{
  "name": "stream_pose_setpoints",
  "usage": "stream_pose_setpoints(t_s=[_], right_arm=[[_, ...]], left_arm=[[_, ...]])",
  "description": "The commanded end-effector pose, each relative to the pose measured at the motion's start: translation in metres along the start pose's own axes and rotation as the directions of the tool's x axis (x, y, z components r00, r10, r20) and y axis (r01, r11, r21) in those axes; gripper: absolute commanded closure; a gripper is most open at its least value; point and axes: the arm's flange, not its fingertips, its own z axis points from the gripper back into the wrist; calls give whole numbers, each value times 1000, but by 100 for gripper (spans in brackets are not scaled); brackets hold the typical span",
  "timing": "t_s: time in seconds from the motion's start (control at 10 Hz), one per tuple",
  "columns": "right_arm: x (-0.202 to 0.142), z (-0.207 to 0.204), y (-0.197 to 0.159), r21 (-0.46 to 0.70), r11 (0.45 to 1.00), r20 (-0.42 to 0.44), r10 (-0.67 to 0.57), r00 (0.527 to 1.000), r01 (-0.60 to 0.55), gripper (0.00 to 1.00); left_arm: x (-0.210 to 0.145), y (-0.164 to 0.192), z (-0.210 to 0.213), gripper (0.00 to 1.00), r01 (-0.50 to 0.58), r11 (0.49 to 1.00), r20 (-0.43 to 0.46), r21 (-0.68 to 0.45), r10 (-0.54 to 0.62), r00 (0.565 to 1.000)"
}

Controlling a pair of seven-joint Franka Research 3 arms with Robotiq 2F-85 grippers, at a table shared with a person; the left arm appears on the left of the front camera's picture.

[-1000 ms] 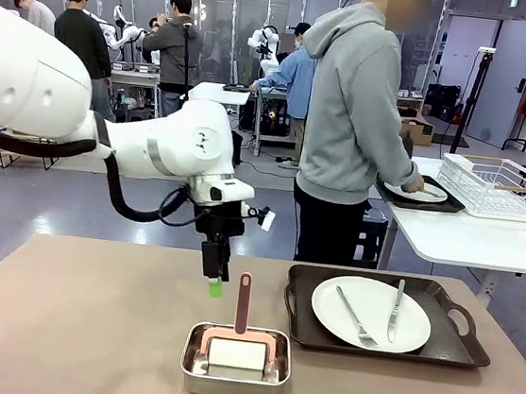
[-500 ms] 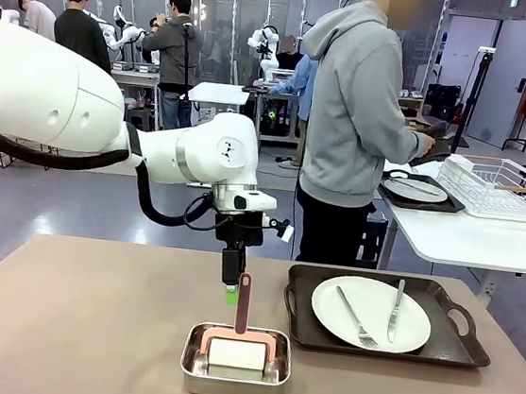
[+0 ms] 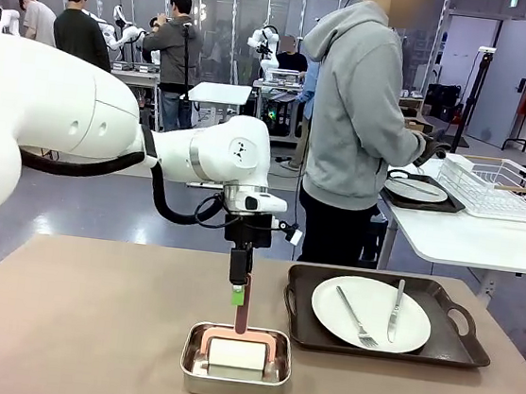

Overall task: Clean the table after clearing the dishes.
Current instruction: When the left (or right) Handle tray is removed, use the left hand (or right hand) to clean the left (or right) side of the table with the Lint Roller.

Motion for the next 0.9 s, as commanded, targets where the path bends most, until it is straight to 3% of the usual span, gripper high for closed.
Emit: stream_pose_setpoints(t_s=[0.0,0.7,0.8], right_arm=[[-2,1,3,7,1000,-1,3,1000,-3,0],[-2,1,3,7,1000,-1,3,1000,-3,0],[-2,1,3,7,1000,-1,3,1000,-3,0]], left_arm=[[11,3,8,0,-48,999,-38,-16,48,998],[13,6,-3,0,-55,997,-75,-49,51,996],[13,6,-3,5,-56,997,-76,-51,52,996]])
